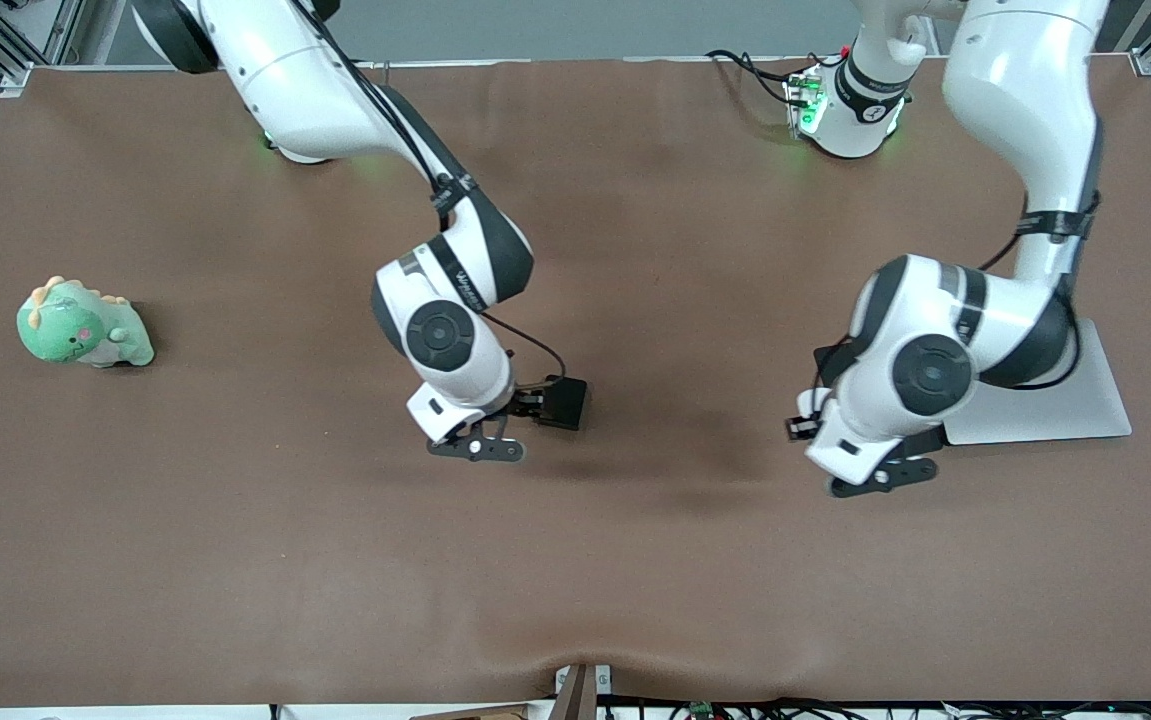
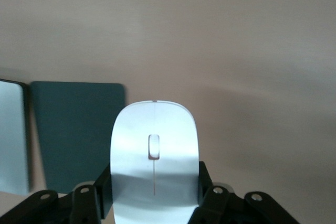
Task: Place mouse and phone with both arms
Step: 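Carry the mouse onto the black pad while the right gripper lifts the phone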
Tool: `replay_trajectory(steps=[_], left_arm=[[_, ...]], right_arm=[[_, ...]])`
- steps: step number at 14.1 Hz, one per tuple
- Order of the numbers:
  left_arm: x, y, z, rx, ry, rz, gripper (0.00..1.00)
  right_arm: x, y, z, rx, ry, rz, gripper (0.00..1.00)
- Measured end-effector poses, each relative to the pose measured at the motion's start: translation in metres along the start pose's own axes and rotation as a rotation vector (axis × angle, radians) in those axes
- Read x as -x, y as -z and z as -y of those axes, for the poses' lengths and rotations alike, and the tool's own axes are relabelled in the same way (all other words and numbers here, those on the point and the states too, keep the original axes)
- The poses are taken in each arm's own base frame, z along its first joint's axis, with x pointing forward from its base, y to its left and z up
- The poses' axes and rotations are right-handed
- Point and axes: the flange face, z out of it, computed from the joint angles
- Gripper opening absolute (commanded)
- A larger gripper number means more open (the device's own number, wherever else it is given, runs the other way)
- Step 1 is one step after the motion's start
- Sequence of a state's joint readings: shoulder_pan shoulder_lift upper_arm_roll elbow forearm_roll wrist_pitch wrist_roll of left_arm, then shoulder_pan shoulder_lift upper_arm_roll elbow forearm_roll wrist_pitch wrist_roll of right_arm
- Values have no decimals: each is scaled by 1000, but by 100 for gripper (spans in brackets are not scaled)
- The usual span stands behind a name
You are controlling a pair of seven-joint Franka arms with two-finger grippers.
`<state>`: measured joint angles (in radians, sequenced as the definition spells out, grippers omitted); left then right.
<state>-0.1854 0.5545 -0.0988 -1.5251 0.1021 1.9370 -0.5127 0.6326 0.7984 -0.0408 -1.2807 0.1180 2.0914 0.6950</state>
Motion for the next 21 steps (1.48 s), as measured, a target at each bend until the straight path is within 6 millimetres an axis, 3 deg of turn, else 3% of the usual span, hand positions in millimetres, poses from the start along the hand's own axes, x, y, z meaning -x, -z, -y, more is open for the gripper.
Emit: replay_trajectory(steps=[3, 7, 10, 12, 14, 17, 21], left_arm=[[-5, -31, 42, -23, 31, 62, 19], [-15, -62, 104, -91, 22, 61, 19], [-14, -100, 140, -61, 28, 30, 19], [-6, -125, 148, -40, 31, 8, 19], [1, -137, 146, -30, 25, 1, 19], [8, -139, 137, -18, 8, -10, 22], [21, -150, 143, 21, 11, -46, 23]], right_arm=[[16, -29, 21, 4, -32, 0, 100], [22, -63, 31, -2, -26, -13, 100], [21, -75, 34, -3, -23, -16, 100], [19, -80, 36, -3, -22, -17, 100], [19, -84, 37, -2, -22, -16, 100], [20, -92, 37, -1, -64, -16, 100], [23, -104, 39, -2, -99, -18, 100]])
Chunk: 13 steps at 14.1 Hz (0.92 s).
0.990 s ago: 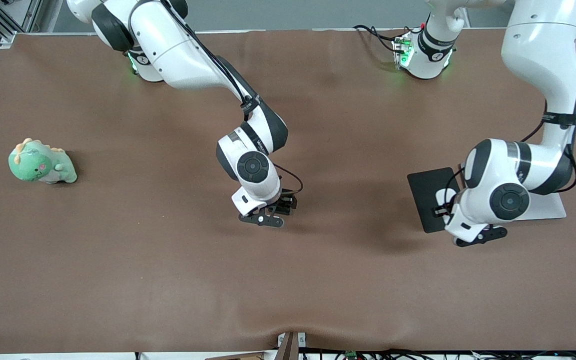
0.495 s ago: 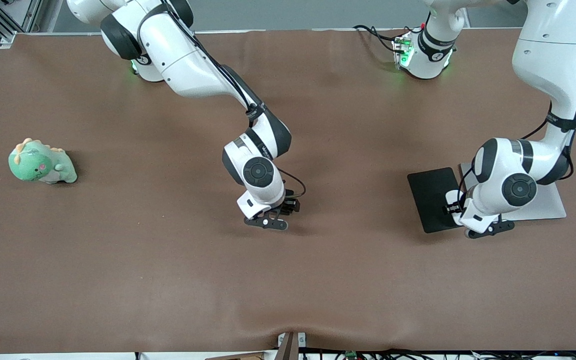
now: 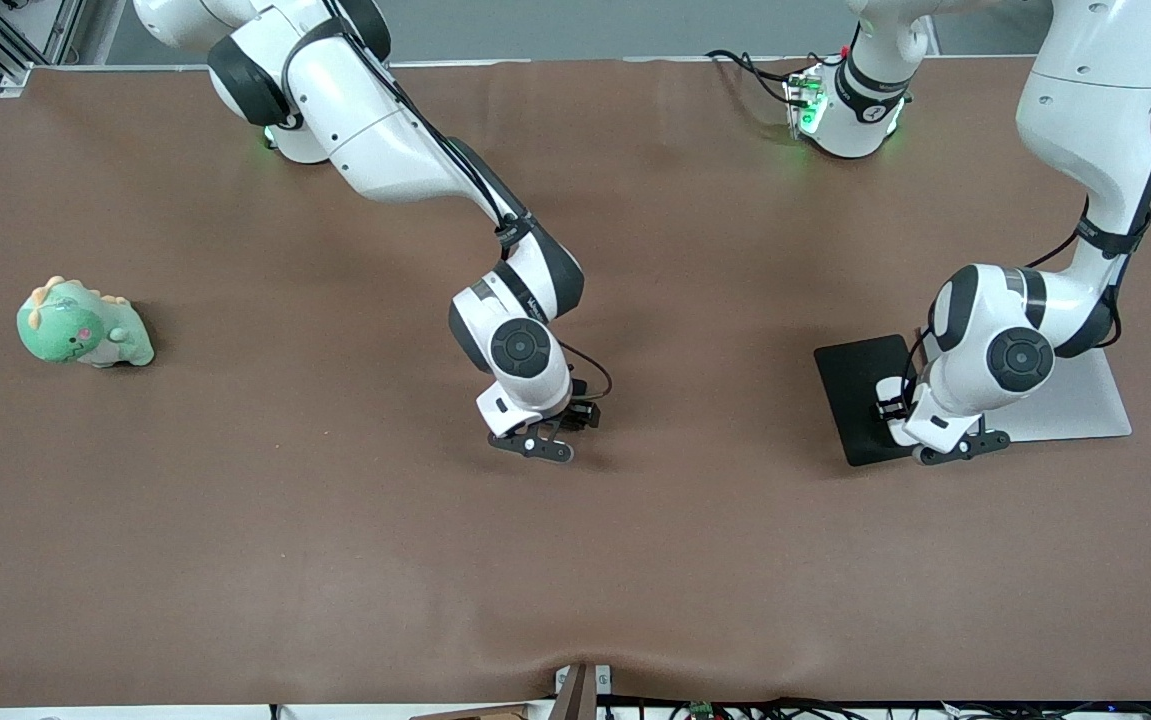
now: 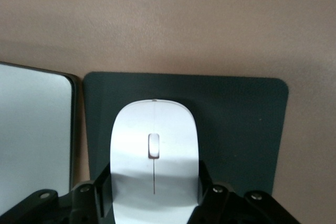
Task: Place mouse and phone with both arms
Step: 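Carry the mouse onto the black pad while the right gripper lifts the phone, then release the mouse and raise the left gripper while the right gripper carries the phone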
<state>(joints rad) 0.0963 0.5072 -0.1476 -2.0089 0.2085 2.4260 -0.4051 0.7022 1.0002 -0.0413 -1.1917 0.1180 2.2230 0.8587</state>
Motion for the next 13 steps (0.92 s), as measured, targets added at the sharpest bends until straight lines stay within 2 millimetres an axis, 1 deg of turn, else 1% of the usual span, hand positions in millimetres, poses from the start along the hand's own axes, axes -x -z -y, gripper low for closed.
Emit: replay_trajectory(steps=[2, 3, 4, 5, 7, 8, 9, 10, 11, 12, 13], left_arm=[[4, -1, 0, 15, 0, -6, 25], [5, -1, -1, 20, -2, -9, 25], [5, 0, -2, 26, -3, -14, 27], [5, 0, -3, 32, -10, -22, 29], [6, -3, -1, 38, -32, -32, 33], [6, -4, 2, 38, -33, -31, 40], [7, -5, 4, 39, -35, -31, 62], [7, -5, 5, 39, -37, -31, 89], [7, -6, 5, 40, -39, -31, 100], [7, -6, 5, 41, -41, -32, 100], [7, -5, 3, 42, -43, -34, 100]], right_arm=[[3, -3, 2, 0, -4, 0, 100], [3, -3, 2, -2, -6, -2, 62], [3, -3, 2, -4, -6, -4, 21], [2, -2, 2, -5, -7, -6, 0], [-1, 5, 3, -10, 15, -13, 0], [-3, 6, 3, -14, 34, -18, 0], [-6, 8, 2, -19, 46, -23, 0], [-10, 13, 2, -25, 50, -31, 0], [-16, 20, 0, -29, 52, -37, 0], [-23, 32, -3, -28, 52, -37, 0], [-32, 50, -10, -25, 50, -35, 0]])
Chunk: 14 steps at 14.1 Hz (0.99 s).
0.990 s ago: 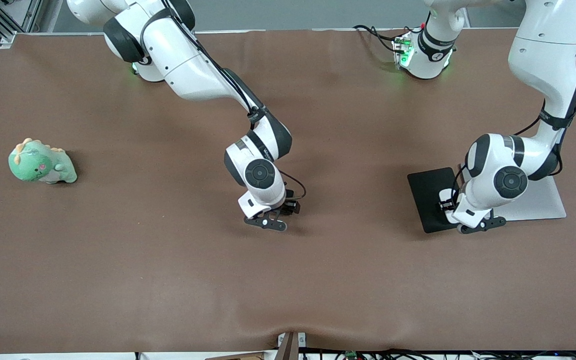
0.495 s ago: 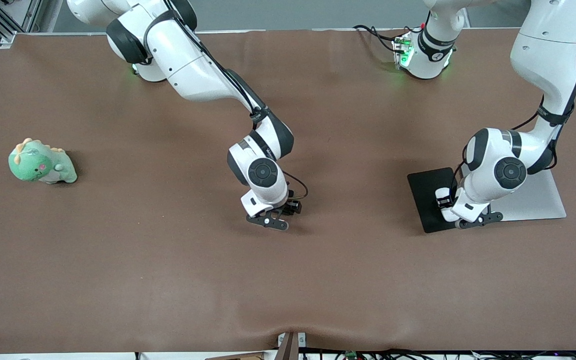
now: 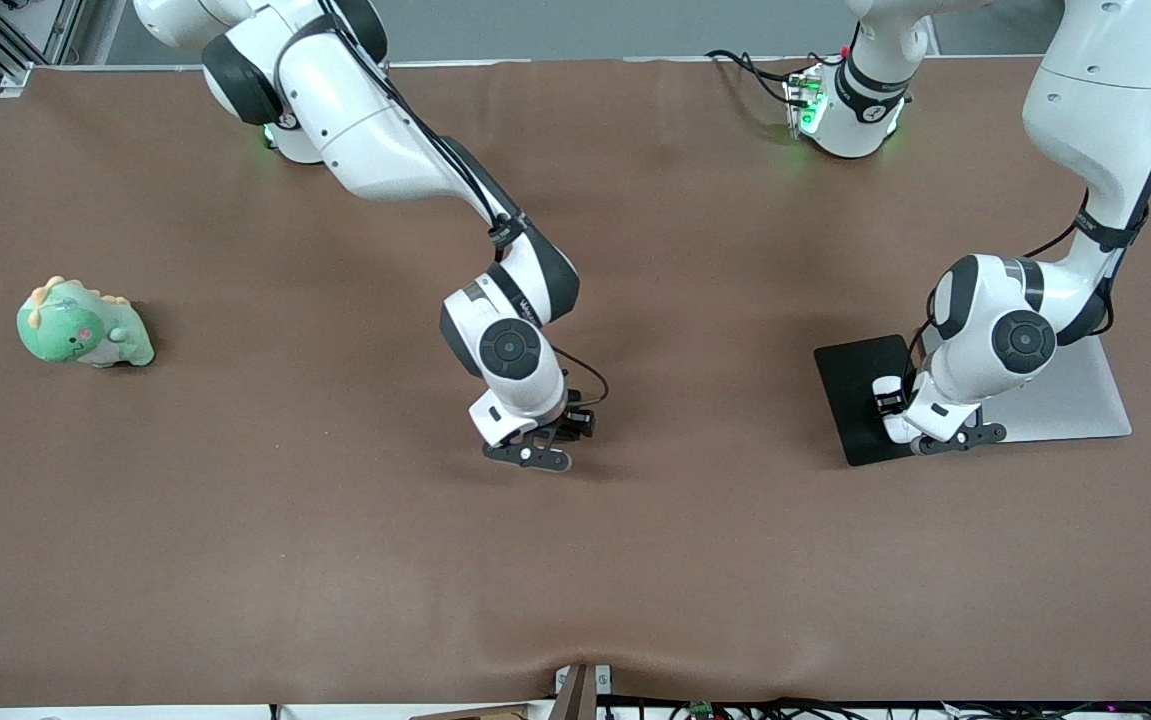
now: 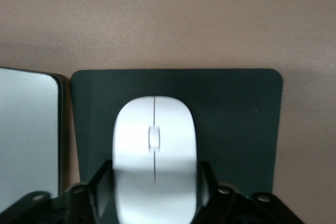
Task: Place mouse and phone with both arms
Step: 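Release the mouse and raise the left gripper while the right gripper carries the phone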
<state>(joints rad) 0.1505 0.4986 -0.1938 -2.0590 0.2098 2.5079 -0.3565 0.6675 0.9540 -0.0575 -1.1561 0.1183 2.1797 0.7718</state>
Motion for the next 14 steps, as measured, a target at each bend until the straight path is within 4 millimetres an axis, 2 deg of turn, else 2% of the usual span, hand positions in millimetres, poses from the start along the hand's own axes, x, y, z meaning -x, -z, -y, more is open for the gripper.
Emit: replay_trajectory(steps=[2, 4, 5, 7, 9, 11, 12, 14], left_arm=[[-1, 2, -4, 4, -5, -7, 100], [-8, 16, -9, 14, -10, -41, 100], [-16, 34, -8, 17, -6, -73, 100], [-32, 81, 7, 5, 20, -121, 100], [-45, 133, 26, -24, 22, -132, 100], [-55, 177, 39, -47, 15, -131, 100], [-58, 196, 44, -56, 10, -129, 100], [-61, 232, 49, -67, 9, -141, 100]], right_arm=[[-25, 45, -23, 11, -8, 14, 0], [-49, 92, -56, 15, -27, 18, 0], [-61, 112, -80, 15, -30, 19, 0], [-80, 134, -140, 23, -21, 29, 0], [-97, 141, -211, 27, 13, 33, 0], [-110, 132, -288, 23, 68, 16, 0], [-110, 123, -319, 23, 78, 8, 0], [-104, 104, -356, 29, 66, 15, 0]])
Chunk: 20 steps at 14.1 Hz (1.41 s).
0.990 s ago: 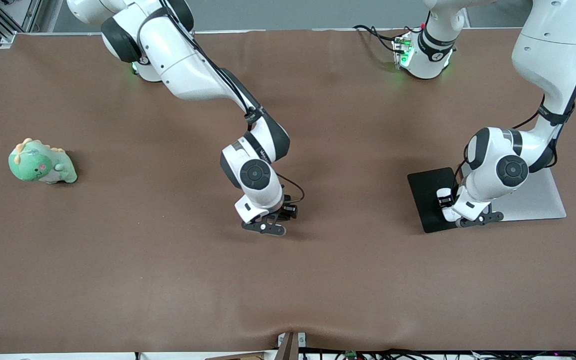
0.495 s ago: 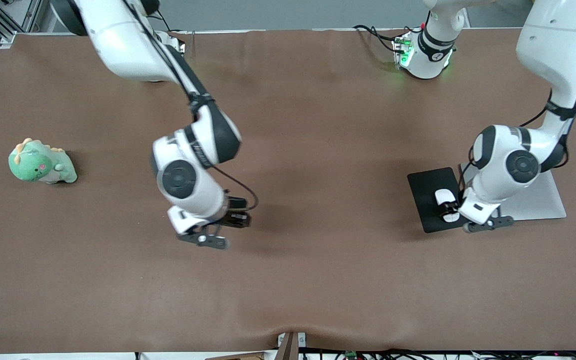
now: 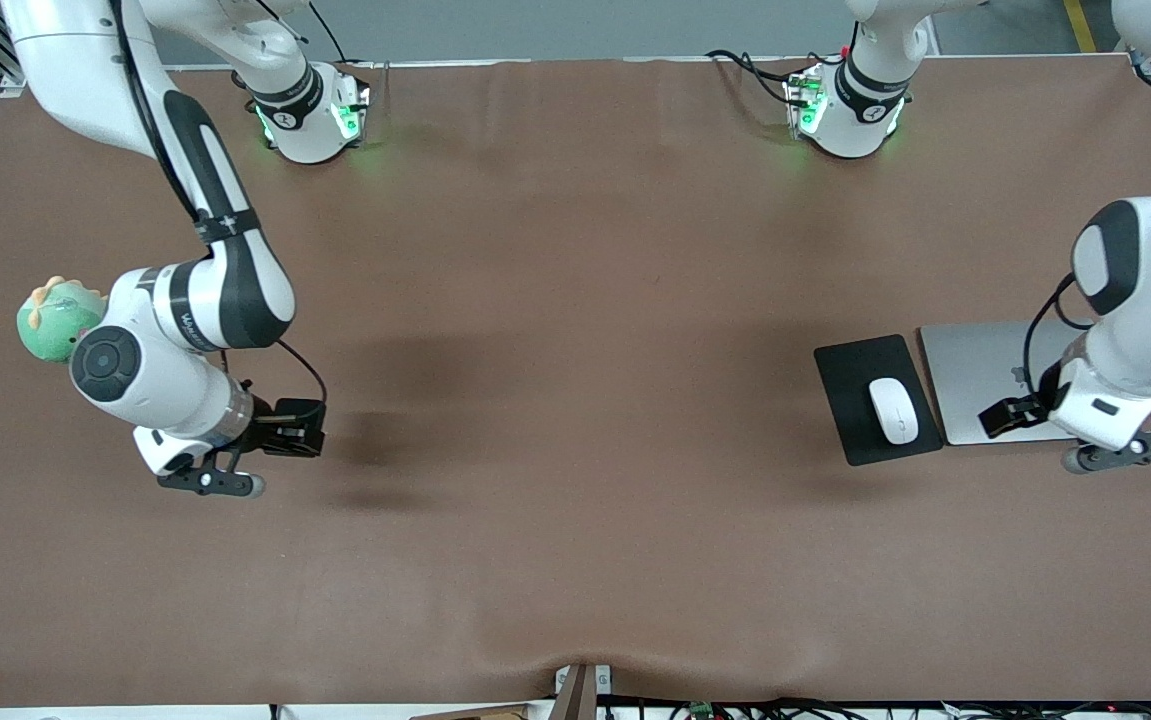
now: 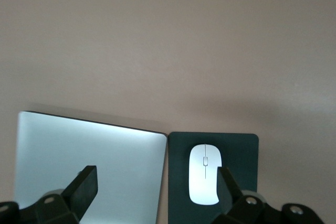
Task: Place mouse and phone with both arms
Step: 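Release the mouse and raise the left gripper while the right gripper carries the phone, then lower the black phone beside the green plush toy and open the right gripper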
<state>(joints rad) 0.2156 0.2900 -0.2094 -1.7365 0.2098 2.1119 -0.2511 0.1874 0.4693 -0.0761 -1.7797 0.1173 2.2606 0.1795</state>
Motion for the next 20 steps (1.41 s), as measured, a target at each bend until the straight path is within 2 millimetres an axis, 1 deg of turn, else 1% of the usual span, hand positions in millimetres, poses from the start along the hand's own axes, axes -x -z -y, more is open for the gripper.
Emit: replay_trajectory(steps=[1, 3, 5, 8, 10, 12, 15, 16, 17, 18, 20], left_arm=[[-1, 19, 2, -6, 1, -7, 100], [5, 59, 7, -21, -12, -16, 100], [17, 100, 10, -14, -29, -8, 100], [37, 149, 14, 13, -31, 39, 100], [46, 174, 17, 12, -27, 65, 100], [50, 192, 18, 27, -25, 87, 100], [60, 212, 15, 65, -53, 114, 100], [65, 218, 14, 71, -63, 123, 100], [71, 223, 13, 76, -69, 132, 100], [77, 226, 12, 77, -74, 136, 100], [87, 230, 11, 77, -80, 136, 100]], right_arm=[[3, -7, -10, 3, -7, 10, 0], [7, -20, -31, 8, -4, 22, 0], [14, -38, -53, 10, 9, -1, 0], [26, -63, -80, 18, 40, -10, 0], [27, -73, -104, 22, 46, -11, 0], [26, -85, -122, 26, 37, -22, 0], [28, -109, -132, 35, 33, -33, 0], [29, -116, -134, 37, 35, -30, 11], [29, -118, -135, 37, 35, -29, 59], [29, -118, -135, 37, 37, -27, 100], [32, -122, -135, 37, 43, -14, 100]])
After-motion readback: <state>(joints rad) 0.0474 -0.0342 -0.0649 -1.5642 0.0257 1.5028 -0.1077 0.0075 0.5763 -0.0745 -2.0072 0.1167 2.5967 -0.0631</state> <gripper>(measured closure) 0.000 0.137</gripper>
